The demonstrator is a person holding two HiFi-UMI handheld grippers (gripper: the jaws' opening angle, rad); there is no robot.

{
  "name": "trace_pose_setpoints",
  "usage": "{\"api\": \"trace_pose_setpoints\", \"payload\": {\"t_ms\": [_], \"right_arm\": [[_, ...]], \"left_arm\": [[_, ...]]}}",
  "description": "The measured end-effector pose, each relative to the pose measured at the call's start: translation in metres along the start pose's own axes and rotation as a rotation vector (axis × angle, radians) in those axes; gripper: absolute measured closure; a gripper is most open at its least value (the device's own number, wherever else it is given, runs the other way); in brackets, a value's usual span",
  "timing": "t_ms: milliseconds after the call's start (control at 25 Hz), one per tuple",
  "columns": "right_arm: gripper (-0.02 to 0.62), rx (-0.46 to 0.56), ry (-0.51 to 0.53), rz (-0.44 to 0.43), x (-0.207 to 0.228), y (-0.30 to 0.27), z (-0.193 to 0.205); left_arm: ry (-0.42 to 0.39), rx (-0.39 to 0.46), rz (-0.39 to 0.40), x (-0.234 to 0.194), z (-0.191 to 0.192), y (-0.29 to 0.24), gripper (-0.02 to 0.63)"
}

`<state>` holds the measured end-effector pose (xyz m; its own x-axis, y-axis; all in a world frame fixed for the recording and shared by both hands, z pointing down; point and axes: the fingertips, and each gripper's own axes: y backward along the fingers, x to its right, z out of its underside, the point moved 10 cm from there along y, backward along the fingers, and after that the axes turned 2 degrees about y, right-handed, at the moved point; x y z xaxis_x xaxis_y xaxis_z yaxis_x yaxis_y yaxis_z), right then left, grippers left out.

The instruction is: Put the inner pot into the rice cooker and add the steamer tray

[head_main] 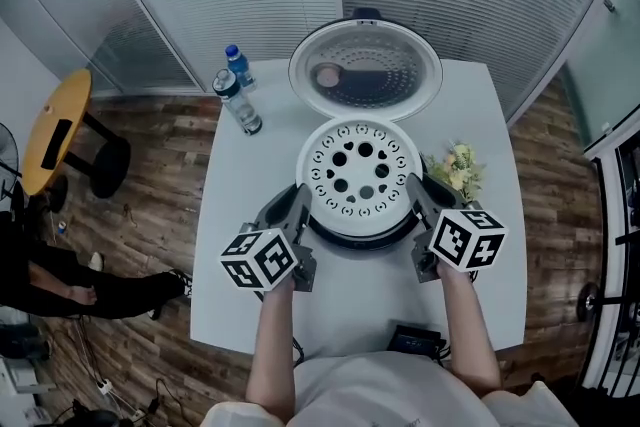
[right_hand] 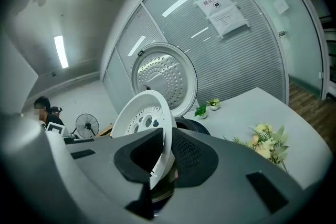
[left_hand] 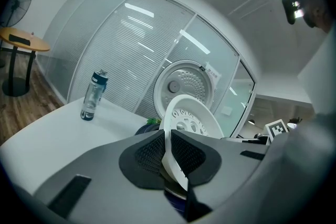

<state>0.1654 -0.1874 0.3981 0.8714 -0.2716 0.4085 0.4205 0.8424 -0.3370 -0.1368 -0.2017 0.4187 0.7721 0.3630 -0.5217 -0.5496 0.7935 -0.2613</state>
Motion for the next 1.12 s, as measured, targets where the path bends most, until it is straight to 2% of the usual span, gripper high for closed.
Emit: {"api": "trace_pose_setpoints", "payload": {"t_ms": [480, 880, 1120], "right_arm": [[0.531, -0.027, 0.019, 0.02, 0.006, -0.006, 0.006], [0.522, -0.049, 0.206, 0.079, -0.002, -0.007, 0.007], [0.511, -0.054, 0.283, 0.102, -0.003, -0.009, 0.009]], "left_arm": [[0.005, -0.021, -0.002, -0.005, 0.004, -0.011, 0.565], [-0.045, -0.034, -0.023, -0.003, 0.007, -0.013, 0.565], [-0.08, -0.041, -0.033, -0.002, 0.008, -0.015, 0.561]]}}
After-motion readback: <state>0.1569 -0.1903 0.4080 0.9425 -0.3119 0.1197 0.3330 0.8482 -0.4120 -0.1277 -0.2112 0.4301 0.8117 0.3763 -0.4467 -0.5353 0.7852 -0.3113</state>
